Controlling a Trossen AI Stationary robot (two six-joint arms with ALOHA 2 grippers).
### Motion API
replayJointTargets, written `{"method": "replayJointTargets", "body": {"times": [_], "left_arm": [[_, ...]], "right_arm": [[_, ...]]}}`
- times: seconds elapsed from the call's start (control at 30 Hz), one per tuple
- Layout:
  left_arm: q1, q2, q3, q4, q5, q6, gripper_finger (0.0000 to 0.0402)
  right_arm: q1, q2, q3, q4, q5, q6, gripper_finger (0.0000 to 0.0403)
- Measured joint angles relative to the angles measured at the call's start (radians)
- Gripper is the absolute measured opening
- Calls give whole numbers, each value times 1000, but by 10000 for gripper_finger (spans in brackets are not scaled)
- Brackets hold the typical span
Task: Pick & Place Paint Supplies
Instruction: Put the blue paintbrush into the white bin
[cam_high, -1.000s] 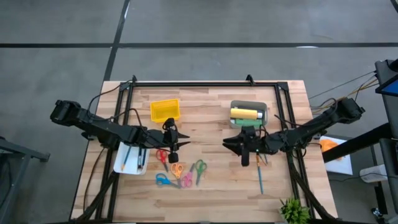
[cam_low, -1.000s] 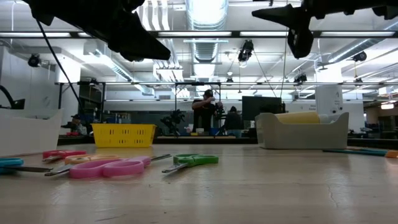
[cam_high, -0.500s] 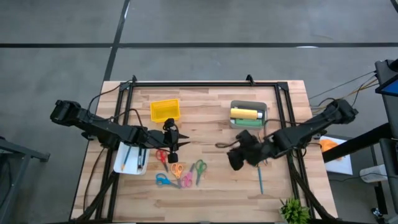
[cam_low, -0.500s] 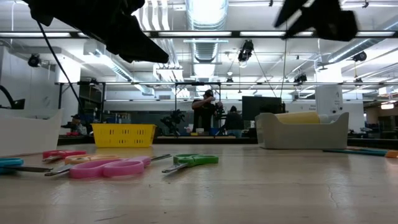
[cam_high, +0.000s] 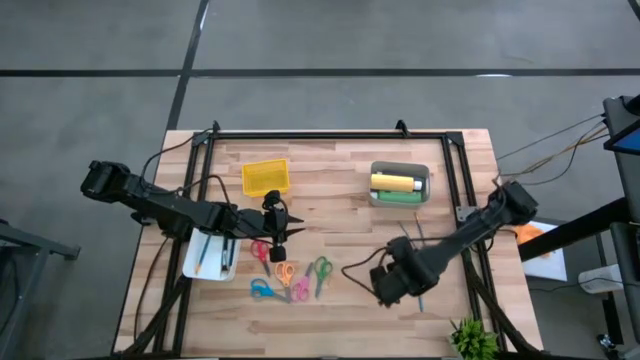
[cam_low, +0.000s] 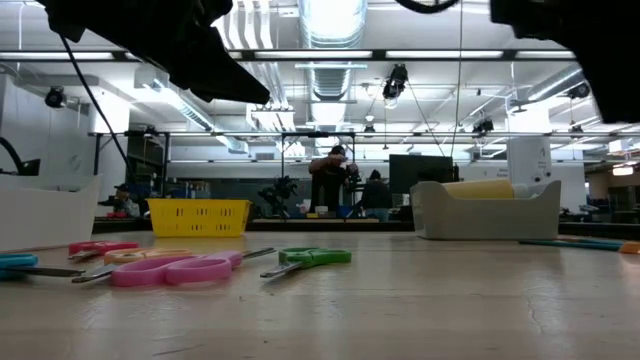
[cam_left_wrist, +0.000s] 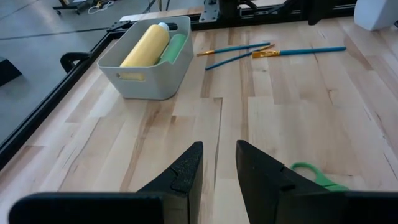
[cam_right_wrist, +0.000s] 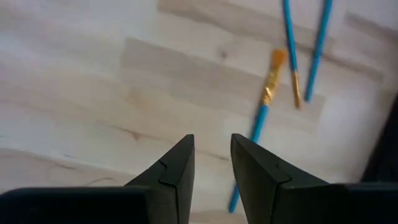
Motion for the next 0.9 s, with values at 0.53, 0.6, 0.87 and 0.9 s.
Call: {"method": "replayJointTargets", "body": {"times": [0.53, 0.6, 0.87, 0.9], "left_arm": [[0, 0, 0, -1, 0, 0, 96], [0, 0, 0, -1, 0, 0, 96], [0, 0, 0, -2, 0, -3, 96], [0, 0, 0, -2, 0, -3, 96]], "right_arm": [[162, -15, -194, 128, -83, 295, 102], [162, -15, -233, 174, -87, 297, 102], [162, -15, -341, 278, -86, 297, 102], [161, -15, -352, 286, -86, 297, 102]]}}
